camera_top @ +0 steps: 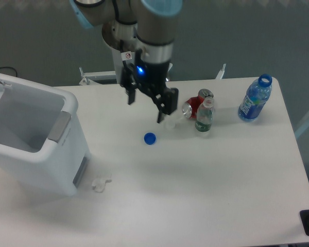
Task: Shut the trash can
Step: 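Raise the gripper and move it up over the open trash can lid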
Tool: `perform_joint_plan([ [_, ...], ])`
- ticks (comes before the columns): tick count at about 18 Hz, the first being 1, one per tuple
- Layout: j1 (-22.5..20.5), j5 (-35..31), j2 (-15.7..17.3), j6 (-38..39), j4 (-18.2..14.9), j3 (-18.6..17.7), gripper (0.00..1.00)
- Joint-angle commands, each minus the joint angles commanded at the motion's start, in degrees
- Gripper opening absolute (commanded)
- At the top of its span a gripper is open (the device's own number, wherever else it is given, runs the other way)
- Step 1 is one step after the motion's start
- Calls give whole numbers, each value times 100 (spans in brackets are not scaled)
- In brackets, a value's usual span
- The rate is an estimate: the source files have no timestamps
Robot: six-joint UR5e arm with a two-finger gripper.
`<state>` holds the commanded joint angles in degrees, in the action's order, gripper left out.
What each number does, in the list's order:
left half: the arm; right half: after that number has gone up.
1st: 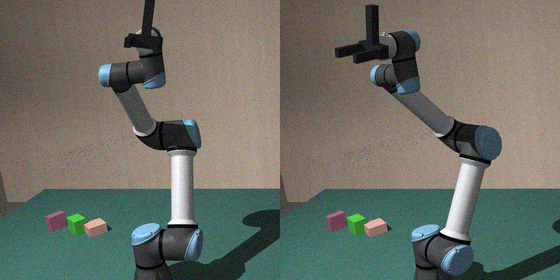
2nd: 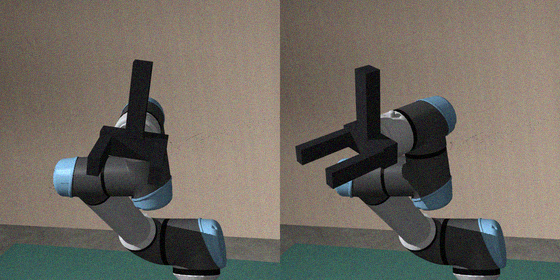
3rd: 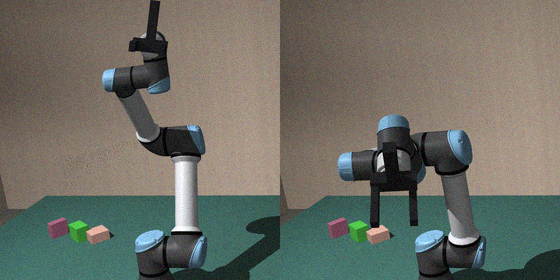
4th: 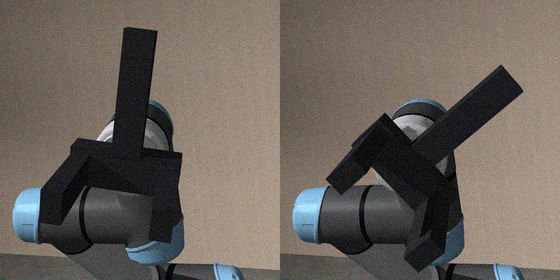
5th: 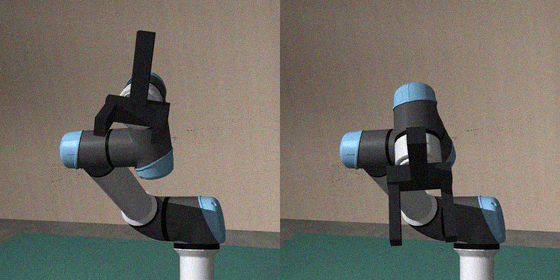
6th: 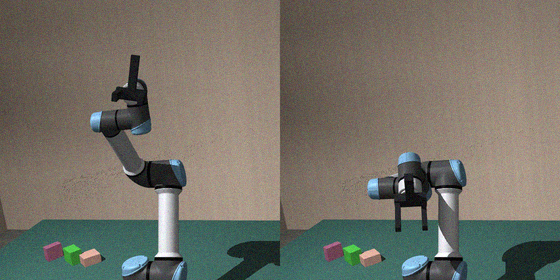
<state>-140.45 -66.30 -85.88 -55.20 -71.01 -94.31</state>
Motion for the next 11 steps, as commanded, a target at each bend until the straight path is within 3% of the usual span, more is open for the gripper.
perform_joint_plan([
  [1, 0, 299, 114, 105, -9, -35, 39],
  [3, 70, 521, 369, 473, -9, -53, 18],
  [6, 596, 548, 449, 756, 96, -35, 15],
  [8, 851, 565, 449, 1009, 394, -9, 13],
  [11, 1247, 601, 449, 1809, 737, 149, 0],
])
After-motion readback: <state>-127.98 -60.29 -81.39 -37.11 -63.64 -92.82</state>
